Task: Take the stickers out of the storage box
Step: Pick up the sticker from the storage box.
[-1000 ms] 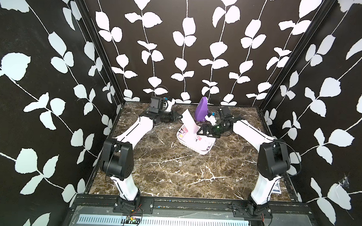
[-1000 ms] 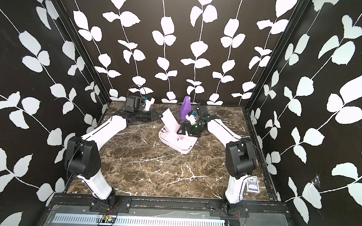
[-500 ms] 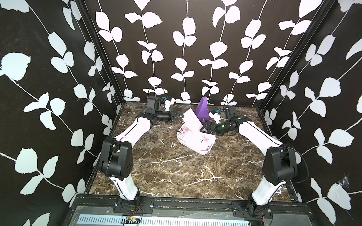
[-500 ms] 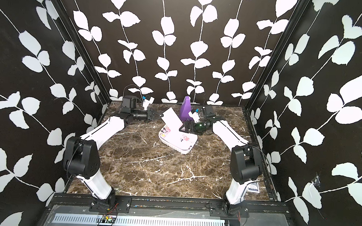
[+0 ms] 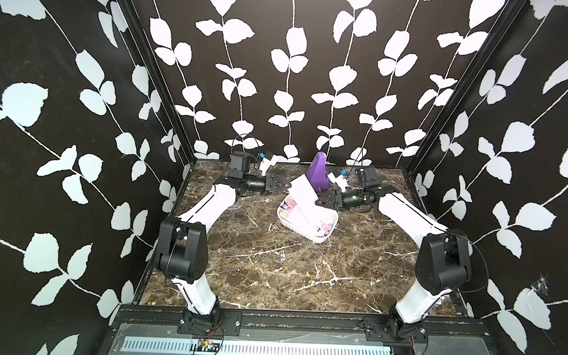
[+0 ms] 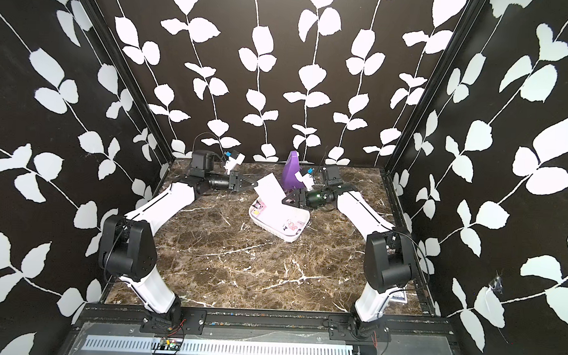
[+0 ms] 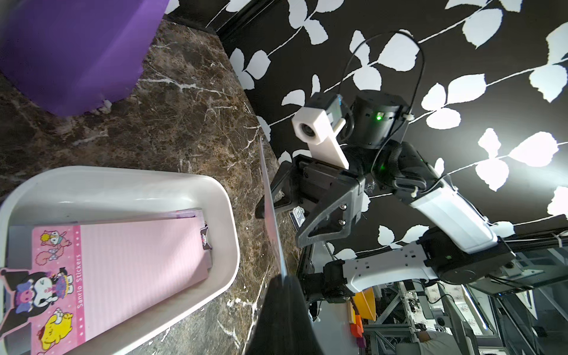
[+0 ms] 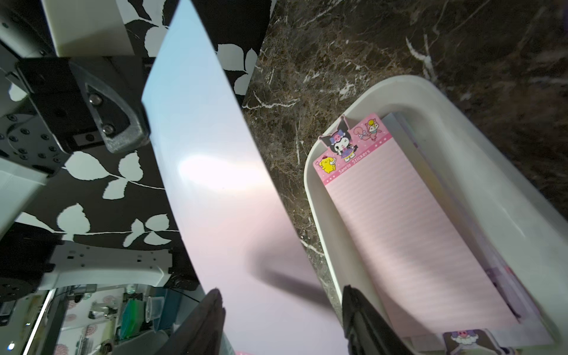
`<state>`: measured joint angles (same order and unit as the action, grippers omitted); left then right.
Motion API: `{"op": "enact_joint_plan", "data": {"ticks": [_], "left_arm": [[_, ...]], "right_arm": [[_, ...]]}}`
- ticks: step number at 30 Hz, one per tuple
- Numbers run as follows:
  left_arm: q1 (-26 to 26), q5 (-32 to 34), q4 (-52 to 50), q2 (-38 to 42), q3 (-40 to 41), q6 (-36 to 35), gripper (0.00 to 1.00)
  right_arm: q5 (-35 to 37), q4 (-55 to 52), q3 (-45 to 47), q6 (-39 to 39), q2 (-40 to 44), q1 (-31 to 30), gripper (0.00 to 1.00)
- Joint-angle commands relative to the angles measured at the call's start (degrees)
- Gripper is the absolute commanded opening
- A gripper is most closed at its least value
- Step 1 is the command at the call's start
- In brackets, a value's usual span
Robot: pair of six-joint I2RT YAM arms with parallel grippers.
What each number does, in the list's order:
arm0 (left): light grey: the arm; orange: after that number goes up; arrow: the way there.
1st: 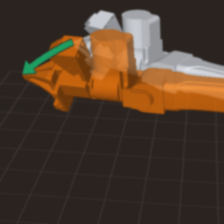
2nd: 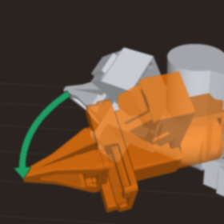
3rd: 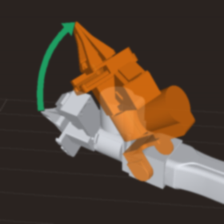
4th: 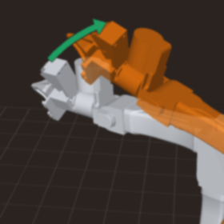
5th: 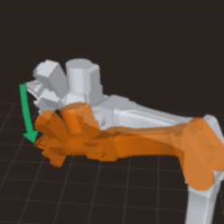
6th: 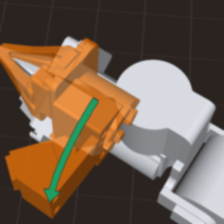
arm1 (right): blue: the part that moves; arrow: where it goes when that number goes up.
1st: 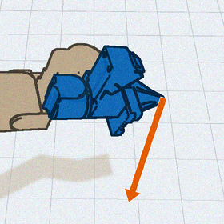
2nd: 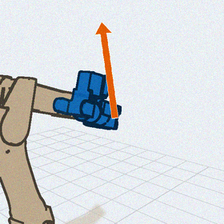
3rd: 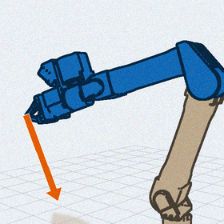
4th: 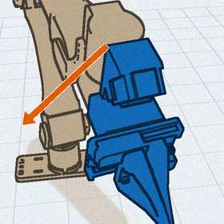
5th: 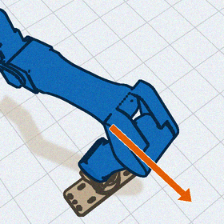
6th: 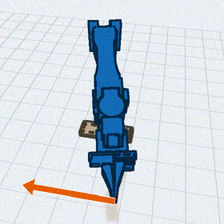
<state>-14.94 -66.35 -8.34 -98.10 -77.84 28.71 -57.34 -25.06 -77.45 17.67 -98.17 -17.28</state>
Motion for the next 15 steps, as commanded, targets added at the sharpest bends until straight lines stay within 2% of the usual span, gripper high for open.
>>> {"op": "enact_joint_plan", "data": {"ticks": [1, 2, 5, 10, 15], "left_arm": [[0.1, -3.3, 3.0, 3.0, 0.3, 0.1, 0.00], [0.1, -3.3, 3.3, 2.8, 0.4, 0.5, 0.00], [0.1, -3.8, 3.9, 2.4, 0.3, 0.8, 0.00], [0.2, -6.4, 9.9, 2.4, 1.7, 4.9, 0.00], [0.3, -7.0, 9.8, 3.2, 1.6, 5.0, 0.00]], "right_arm": [[-4.6, 2.9, 1.6, 0.1, 0.4, 0.0, 0.56], [-5.2, 3.1, 1.6, 0.2, 0.3, 0.0, 0.52], [-7.6, 4.7, 1.9, 0.9, 0.0, -0.2, 0.50], [-10.6, 7.5, 4.3, 1.2, 0.2, -0.4, 0.58], [-11.4, 7.8, 4.2, 0.8, -0.7, 0.1, 0.59]]}}
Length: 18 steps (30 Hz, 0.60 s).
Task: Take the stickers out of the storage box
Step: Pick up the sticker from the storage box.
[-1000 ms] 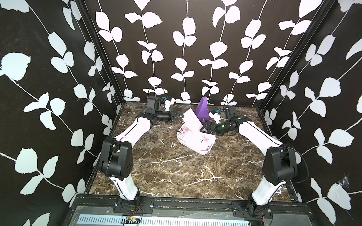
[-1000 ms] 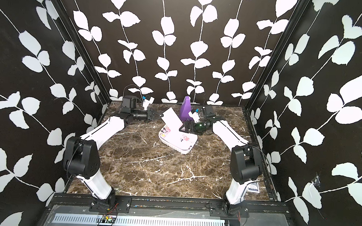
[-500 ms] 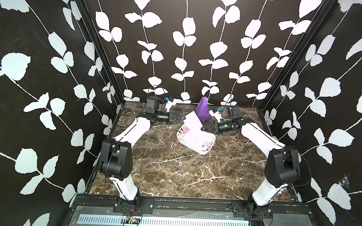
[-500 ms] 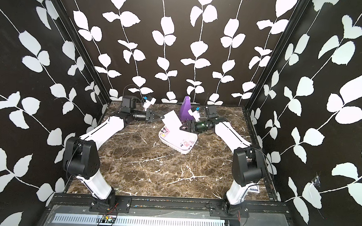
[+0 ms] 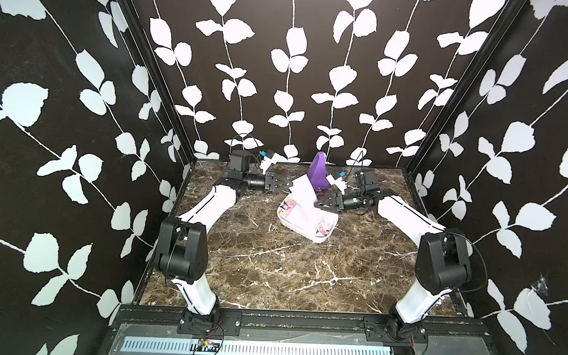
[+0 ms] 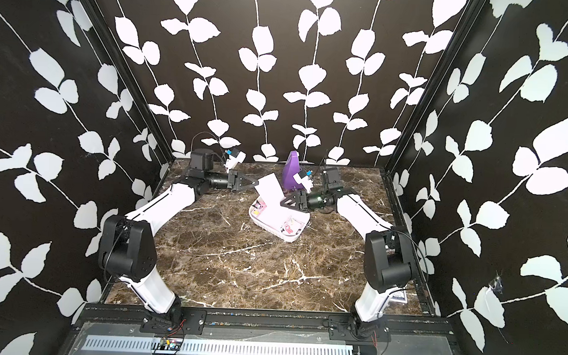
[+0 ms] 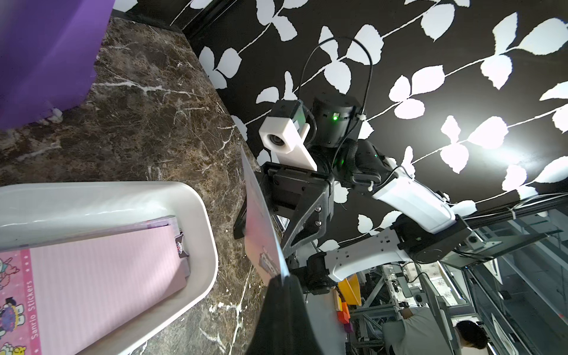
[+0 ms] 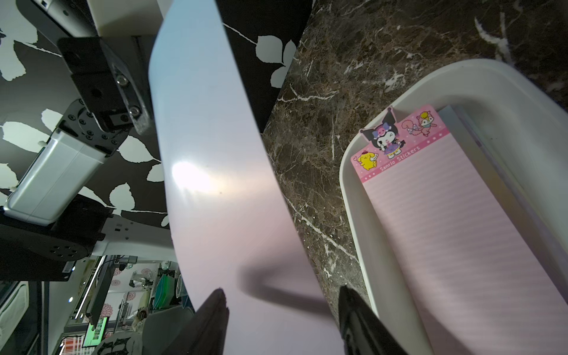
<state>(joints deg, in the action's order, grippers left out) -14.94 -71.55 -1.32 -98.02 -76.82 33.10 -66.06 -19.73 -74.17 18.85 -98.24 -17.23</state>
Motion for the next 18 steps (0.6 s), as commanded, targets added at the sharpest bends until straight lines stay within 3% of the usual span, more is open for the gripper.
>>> {"op": "enact_joint_plan", "data": {"ticks": [1, 11, 18], "left_arm": [[0.3, -2.1, 2.7, 3.2, 0.5, 0.6, 0.00], [0.6, -2.6, 0.0, 4.3, 0.7, -1.4, 0.00], [0.6, -2.7, 0.0, 4.5, 1.6, -1.7, 0.00]], "right_arm": [[-2.8, 2.9, 1.0, 0.0, -0.8, 0.1, 0.59], [-2.8, 4.6, 2.5, 0.6, -0.5, 0.6, 0.65], [-3.7, 8.0, 3.5, 3.3, 0.1, 0.7, 0.59]]}}
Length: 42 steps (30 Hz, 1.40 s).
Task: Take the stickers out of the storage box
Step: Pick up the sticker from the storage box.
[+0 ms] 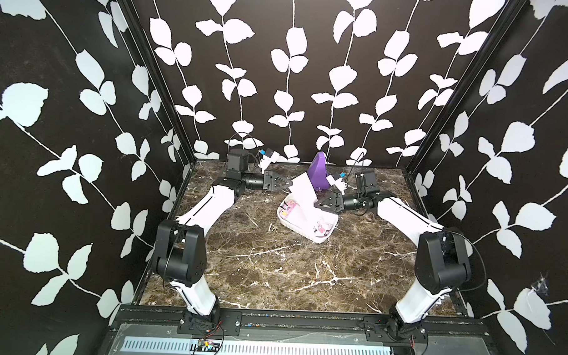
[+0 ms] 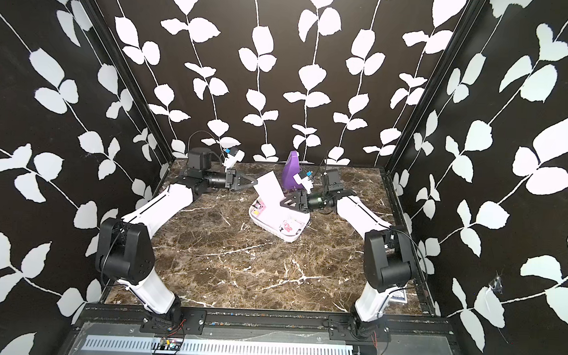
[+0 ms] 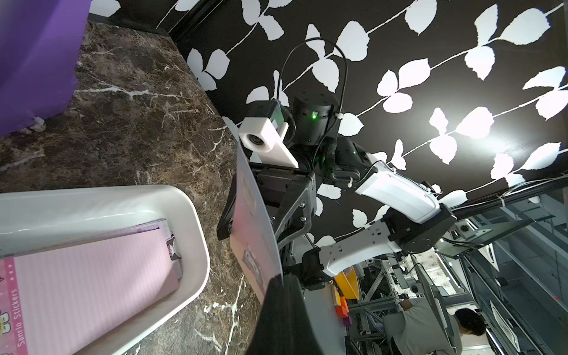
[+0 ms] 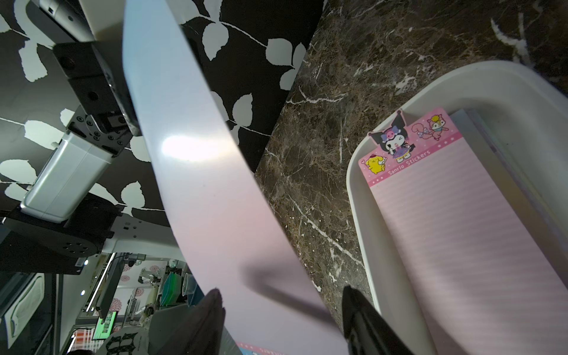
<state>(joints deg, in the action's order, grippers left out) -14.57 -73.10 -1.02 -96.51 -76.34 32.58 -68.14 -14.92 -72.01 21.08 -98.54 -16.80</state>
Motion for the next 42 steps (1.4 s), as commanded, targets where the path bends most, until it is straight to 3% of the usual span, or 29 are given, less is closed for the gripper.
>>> {"op": "enact_joint_plan", "data": {"ticks": [1, 6, 16, 20, 26, 29, 32, 36, 42], "left_arm": [[0.3, -1.1, -0.4, 3.2, 1.3, -1.2, 0.00], [0.4, -0.9, -0.9, 3.4, 1.4, -1.7, 0.00], [1.5, 3.1, -8.1, 2.6, 0.2, -5.3, 0.00], [1.5, 4.1, -11.4, 2.4, -0.5, -7.8, 0.01], [4.2, 10.0, -18.7, 1.6, -2.3, -10.4, 0.35], [8.9, 20.7, -27.7, 1.7, -3.1, -11.5, 0.52], [13.8, 29.9, -32.1, 3.5, -1.7, -12.1, 0.63], [17.7, 38.0, -33.3, 9.0, 0.8, -12.7, 0.69], [18.9, 49.2, -34.4, 17.8, 3.1, -14.4, 0.69]], "right_arm": [[-2.0, 3.1, 1.3, 1.1, 0.4, 0.3, 0.56], [-3.8, 2.9, 1.3, 0.8, 0.4, 0.3, 0.33], [-6.0, 1.5, 1.4, -0.6, 0.2, 0.1, 0.00], [-6.4, 1.6, 1.0, -0.5, -0.2, 0.2, 0.00], [-4.9, 5.5, 0.6, 3.1, -1.6, -1.6, 0.00], [-0.1, 11.6, 0.2, 9.0, -3.2, -4.2, 0.00], [7.0, 15.8, -2.0, 14.3, -5.9, -8.0, 0.00], [16.8, 23.3, -6.1, 22.7, -10.6, -12.7, 0.00], [29.9, 30.4, -17.4, 33.9, -21.7, -20.6, 0.00]]}}
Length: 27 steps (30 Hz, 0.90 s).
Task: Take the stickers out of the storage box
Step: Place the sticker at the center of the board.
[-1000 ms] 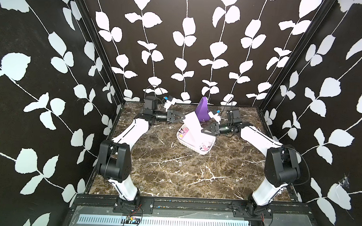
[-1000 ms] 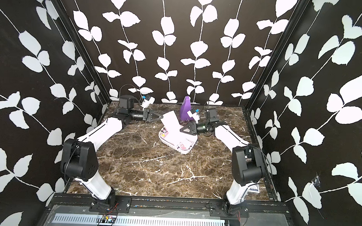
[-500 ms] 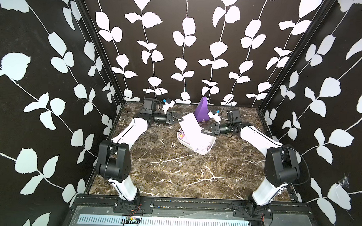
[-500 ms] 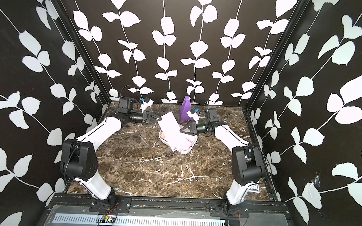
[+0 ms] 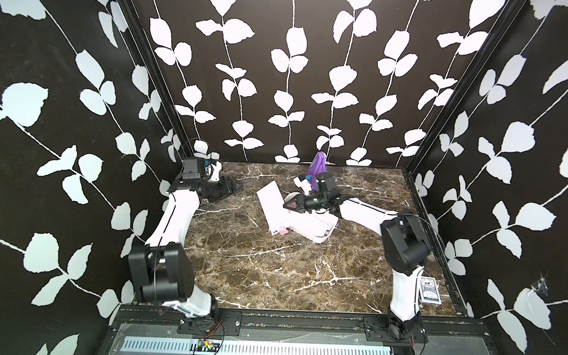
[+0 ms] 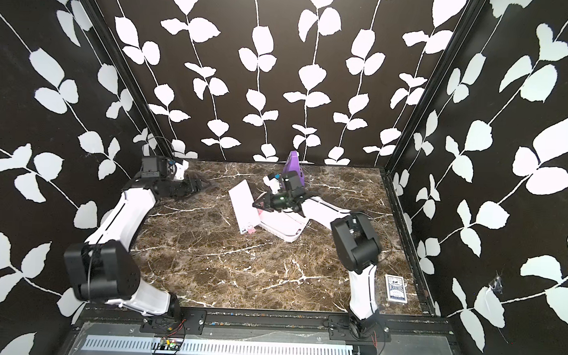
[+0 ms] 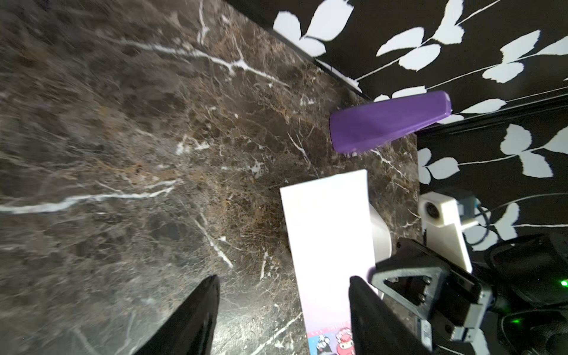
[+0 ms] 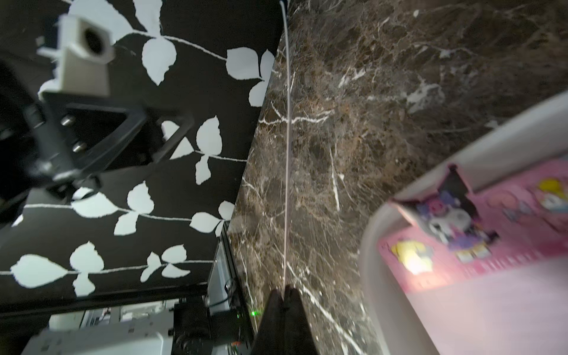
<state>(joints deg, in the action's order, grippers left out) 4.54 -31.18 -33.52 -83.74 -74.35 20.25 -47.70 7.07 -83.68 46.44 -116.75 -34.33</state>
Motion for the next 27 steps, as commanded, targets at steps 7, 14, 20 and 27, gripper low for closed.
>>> {"op": "enact_joint_plan", "data": {"ticks": [7, 14, 20, 27], "left_arm": [[0.7, 11.3, -2.7, 13.3, 2.8, -3.5, 0.68], [1.5, 10.1, -3.8, 15.4, 3.8, -4.5, 0.68], [1.5, 9.4, -3.2, 16.2, 5.0, -4.5, 0.68], [1.5, 8.9, -3.4, 16.4, 5.4, -5.4, 0.68]], "right_arm": [[17.7, 8.6, -30.9, 17.8, -23.8, -10.6, 0.00], [26.7, -1.9, -56.7, 15.8, -39.3, -15.5, 0.00], [32.9, -1.7, -70.3, 20.6, -49.5, -18.1, 0.00], [42.3, 0.0, -70.7, 21.3, -51.3, -19.7, 0.00]]}}
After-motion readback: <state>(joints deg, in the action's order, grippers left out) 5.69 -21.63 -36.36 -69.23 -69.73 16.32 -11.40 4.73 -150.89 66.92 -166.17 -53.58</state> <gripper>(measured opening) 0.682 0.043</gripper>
